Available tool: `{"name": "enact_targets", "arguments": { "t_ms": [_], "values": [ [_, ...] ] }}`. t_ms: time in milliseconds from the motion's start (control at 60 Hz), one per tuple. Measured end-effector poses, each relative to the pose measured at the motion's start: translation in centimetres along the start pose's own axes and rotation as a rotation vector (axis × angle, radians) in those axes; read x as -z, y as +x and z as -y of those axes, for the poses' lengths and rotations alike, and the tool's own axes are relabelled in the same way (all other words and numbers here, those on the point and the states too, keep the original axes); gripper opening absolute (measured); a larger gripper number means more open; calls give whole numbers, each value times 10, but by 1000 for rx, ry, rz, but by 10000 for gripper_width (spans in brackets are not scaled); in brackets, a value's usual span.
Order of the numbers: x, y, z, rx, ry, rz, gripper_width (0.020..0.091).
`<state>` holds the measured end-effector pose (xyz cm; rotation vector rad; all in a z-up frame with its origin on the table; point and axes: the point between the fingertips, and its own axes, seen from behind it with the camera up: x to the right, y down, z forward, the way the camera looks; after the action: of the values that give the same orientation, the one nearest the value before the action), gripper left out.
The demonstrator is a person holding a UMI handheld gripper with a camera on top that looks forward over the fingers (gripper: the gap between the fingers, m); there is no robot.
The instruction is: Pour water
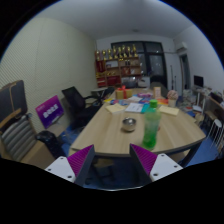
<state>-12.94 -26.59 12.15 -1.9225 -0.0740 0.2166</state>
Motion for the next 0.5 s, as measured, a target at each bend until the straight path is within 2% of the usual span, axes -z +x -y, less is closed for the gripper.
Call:
{"name": "enact_targets", "arguments": {
  "t_ms": [133, 233, 367, 500],
  "values": [
    [-50, 90, 5, 47, 53, -134, 807],
    [-80, 133, 8, 43, 85, -196, 808],
    [-109, 159, 16, 57, 135, -241, 807],
    [-144, 160, 26, 46, 179, -230, 809]
  ]
}}
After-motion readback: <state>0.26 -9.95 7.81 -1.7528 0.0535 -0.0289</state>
